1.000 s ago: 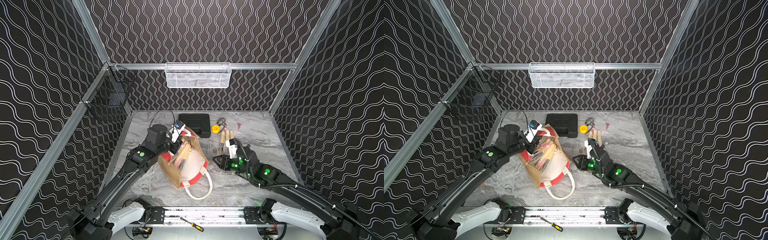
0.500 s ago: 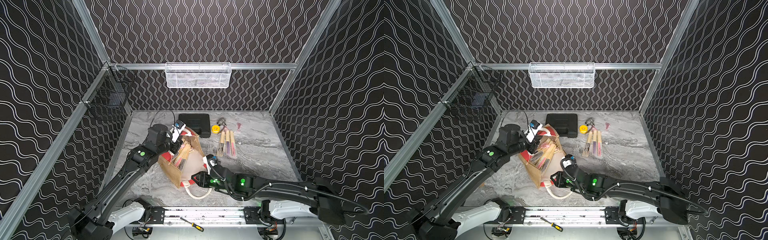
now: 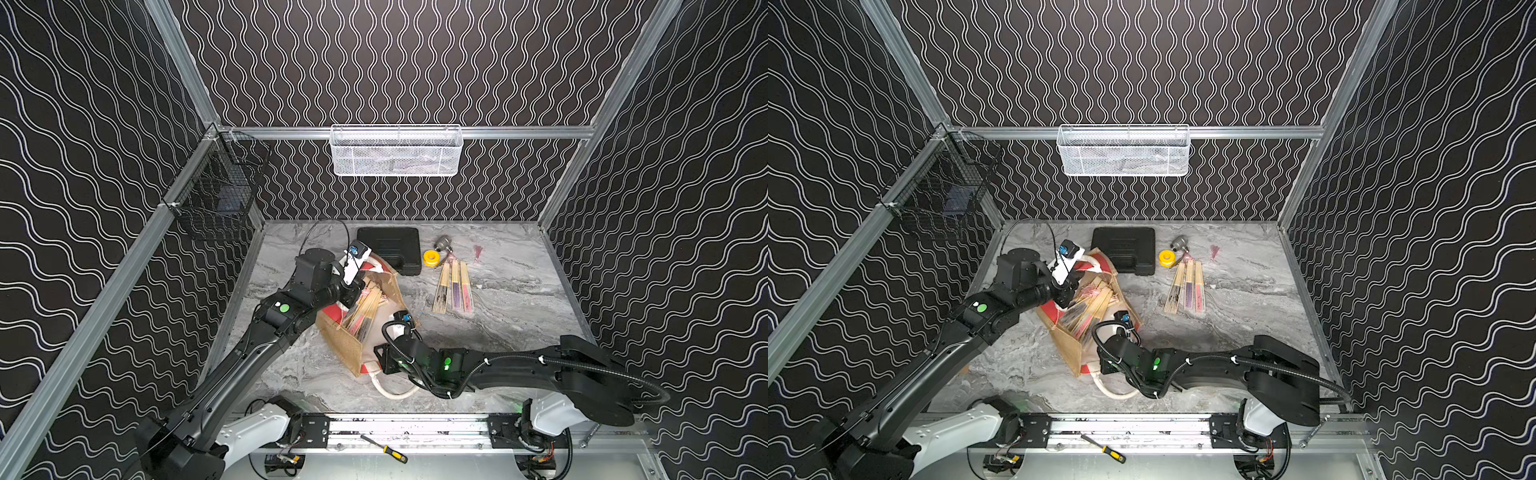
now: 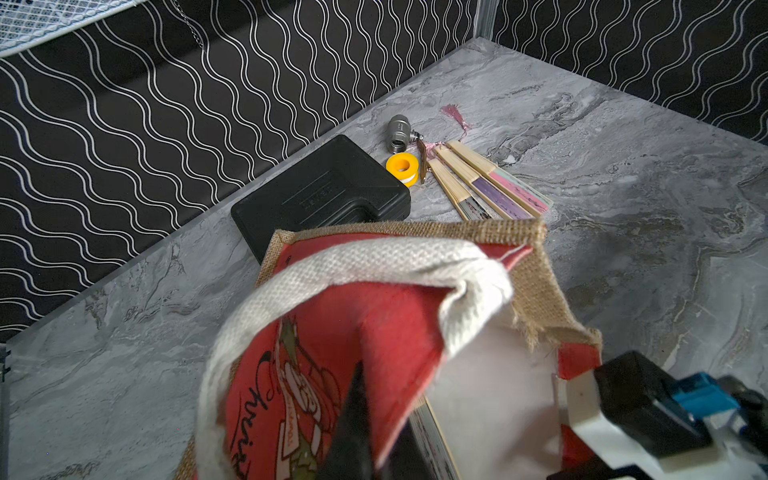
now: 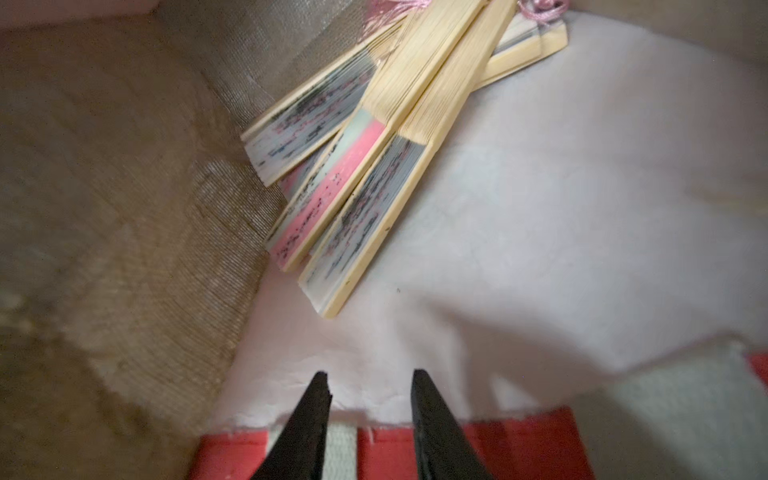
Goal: Take out the folding fans from the tote bags
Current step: Pick up the folding fan from the canvas bag.
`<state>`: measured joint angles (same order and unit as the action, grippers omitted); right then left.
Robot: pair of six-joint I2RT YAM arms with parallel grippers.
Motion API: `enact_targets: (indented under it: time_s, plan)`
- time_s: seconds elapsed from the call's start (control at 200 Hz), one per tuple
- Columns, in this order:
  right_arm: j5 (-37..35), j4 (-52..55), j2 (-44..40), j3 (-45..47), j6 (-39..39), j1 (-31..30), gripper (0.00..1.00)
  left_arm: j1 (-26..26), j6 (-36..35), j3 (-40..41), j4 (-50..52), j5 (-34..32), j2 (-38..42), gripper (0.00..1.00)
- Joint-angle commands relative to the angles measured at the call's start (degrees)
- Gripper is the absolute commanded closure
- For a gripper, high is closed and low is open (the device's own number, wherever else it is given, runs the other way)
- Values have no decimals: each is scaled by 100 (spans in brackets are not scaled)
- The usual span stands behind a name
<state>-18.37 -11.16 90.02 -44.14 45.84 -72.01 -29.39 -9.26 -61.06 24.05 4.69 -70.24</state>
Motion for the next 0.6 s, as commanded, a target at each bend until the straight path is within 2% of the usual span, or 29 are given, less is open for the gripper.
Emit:
enact_targets:
  time_s: [0.0,0.09,0.275,0.48,0.596]
  plan:
    - [-187,-486,249,-85,-1230,-6,62,-5,7,-15,-157,5,-7,100]
    - [-398,439,597,-719,-1385,0,61,-3,6,-11,-163,7,5,100]
    - [83,712,1118,-1262,-1287,157,56,-11,5,-14,-154,26,-16,100]
    - [334,1116,1444,-1740,-705,550,52,-11,8,8,-173,23,20,100]
    - [946,1318,1596,-2002,-278,870,51,-7,4,-11,-156,41,-7,100]
